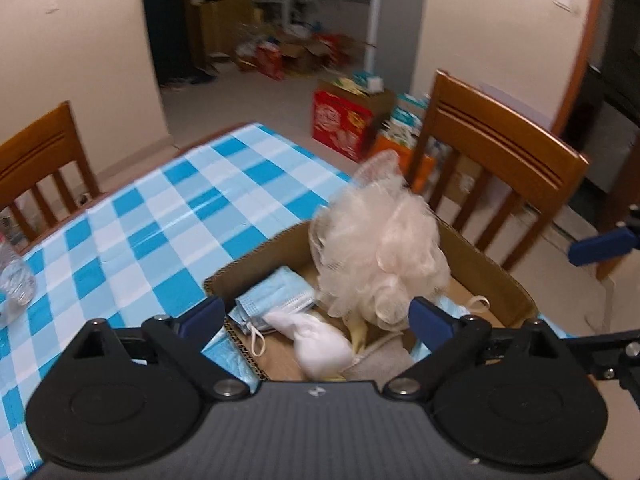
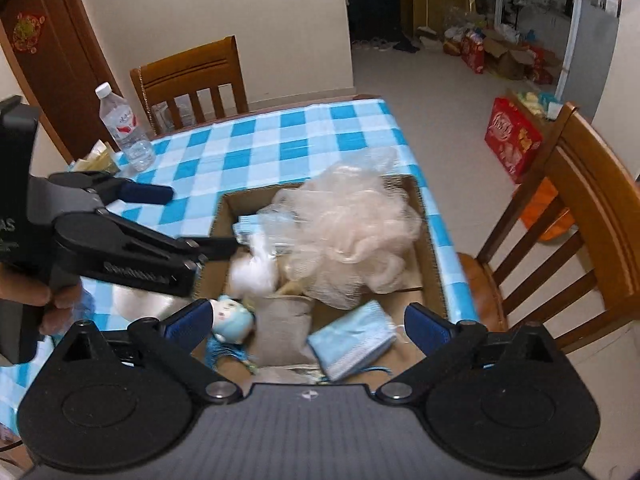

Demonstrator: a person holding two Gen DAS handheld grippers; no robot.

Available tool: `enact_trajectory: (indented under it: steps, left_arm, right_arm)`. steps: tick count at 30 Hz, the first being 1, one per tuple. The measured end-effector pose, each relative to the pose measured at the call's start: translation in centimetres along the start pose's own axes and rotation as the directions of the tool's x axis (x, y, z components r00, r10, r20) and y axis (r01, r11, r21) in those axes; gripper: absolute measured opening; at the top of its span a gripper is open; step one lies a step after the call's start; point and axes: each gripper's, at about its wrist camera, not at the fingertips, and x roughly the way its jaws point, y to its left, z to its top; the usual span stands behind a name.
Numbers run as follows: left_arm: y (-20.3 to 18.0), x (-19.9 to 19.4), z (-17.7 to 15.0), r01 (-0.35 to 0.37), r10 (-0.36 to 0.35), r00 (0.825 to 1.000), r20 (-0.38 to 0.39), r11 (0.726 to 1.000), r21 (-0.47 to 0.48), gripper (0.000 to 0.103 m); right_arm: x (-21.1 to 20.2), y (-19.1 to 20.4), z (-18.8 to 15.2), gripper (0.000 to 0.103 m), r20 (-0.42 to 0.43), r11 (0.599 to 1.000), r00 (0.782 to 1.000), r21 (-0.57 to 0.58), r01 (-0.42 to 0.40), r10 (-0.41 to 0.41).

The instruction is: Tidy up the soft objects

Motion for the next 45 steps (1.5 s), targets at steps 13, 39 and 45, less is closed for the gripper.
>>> enact_trajectory:
  steps: [13,39,45]
  left_arm:
    - [-2.6,-5.8,-4.9,-0.283,0.289,0.957,0.039,0.952,-0.112,0.102]
    - [-4.5,-11.8,-8.3,-0.225,0.211,0.972,-0.099,0.959,-0.173,0.102]
    - [-4.6,-12.0,-8.3,-0.218,0.203,0.974,-0.101,0.96,-0.176,0.102]
  right_arm:
    - [0.1,0.3,-3.2,0.103,-0.03,0.976,0.979,0.079,0.201,-0.199]
    - [-4.0,4.9,-8.8,0.103,-0.085,0.941,0.957,0.175,0.289,-0.278]
    - [-4.2,5.0,-8.9,0.103,-0.081,0.939,0.955,0.177,0.294,-0.284]
